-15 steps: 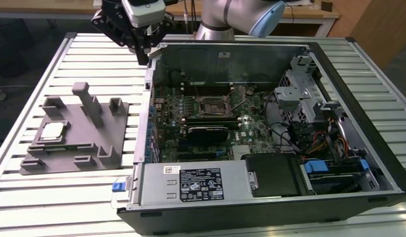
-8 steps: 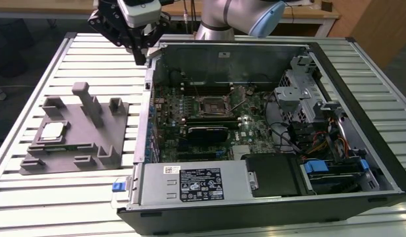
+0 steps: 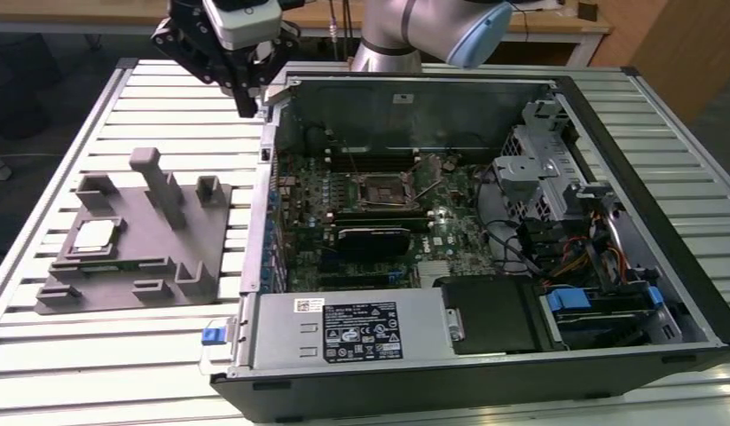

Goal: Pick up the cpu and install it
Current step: 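Reach for the cpu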

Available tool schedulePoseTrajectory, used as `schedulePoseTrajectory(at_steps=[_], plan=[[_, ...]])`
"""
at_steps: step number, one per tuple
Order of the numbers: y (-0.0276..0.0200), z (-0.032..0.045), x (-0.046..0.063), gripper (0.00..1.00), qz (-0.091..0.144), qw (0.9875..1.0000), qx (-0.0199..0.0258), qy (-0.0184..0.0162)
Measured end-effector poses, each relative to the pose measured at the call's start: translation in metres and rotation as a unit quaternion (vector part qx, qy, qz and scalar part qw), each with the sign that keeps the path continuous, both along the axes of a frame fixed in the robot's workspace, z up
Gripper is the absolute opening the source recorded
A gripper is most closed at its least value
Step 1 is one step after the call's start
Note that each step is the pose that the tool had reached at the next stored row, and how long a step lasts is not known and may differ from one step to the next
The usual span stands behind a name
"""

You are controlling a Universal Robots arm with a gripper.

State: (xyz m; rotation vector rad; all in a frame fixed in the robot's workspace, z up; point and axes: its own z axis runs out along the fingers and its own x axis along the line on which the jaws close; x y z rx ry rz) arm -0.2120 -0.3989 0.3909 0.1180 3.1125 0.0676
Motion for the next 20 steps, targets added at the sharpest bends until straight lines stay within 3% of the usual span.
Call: schedulePoseTrajectory(at_steps=[20], plan=[[0.0, -0.0005, -0.013, 0.11, 0.0, 1.0, 0.0, 0.0]])
